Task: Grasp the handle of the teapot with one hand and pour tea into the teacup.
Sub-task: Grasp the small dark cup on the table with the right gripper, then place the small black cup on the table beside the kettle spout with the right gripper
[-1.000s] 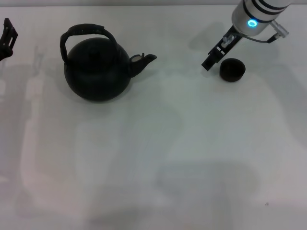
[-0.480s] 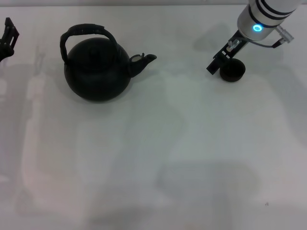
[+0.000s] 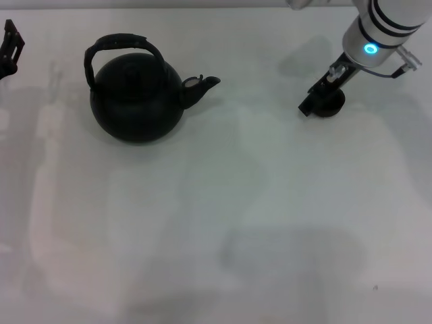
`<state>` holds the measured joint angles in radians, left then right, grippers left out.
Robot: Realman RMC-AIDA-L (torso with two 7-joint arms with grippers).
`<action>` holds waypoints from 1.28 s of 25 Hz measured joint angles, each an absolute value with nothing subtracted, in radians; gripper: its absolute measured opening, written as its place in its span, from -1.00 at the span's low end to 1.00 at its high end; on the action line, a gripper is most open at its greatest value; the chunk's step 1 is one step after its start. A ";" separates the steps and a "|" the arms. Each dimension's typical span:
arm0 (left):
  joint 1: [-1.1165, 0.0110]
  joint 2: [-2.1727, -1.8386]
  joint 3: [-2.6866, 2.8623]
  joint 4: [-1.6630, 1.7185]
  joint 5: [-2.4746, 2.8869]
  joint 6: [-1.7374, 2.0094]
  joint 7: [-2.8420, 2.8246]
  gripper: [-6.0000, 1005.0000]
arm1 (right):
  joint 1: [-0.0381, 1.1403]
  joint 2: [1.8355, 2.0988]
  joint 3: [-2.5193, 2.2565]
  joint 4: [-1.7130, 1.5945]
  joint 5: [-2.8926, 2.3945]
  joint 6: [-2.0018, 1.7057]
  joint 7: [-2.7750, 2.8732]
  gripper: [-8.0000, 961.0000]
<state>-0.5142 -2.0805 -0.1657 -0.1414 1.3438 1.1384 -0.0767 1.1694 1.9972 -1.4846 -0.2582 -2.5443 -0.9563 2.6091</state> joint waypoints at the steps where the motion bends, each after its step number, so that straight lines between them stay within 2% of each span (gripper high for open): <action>1: -0.514 -2.080 -0.166 -0.141 1.344 1.138 -0.077 0.65 | 1.167 1.995 -1.484 -0.260 -2.543 -0.959 2.610 0.55; 24: -0.519 -2.080 -0.182 -0.136 1.343 1.138 -0.077 0.65 | 1.167 1.987 -1.493 -0.366 -2.585 -1.037 2.615 0.52; 32: -0.526 -2.079 -0.190 -0.123 1.342 1.138 -0.077 0.65 | 1.183 2.027 -1.585 -0.522 -2.527 -1.156 2.540 0.52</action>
<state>-0.5259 -2.0788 -0.1899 -0.1230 1.3422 1.1384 -0.0767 1.1829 2.0274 -1.5851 -0.5215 -2.5269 -1.1562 2.5403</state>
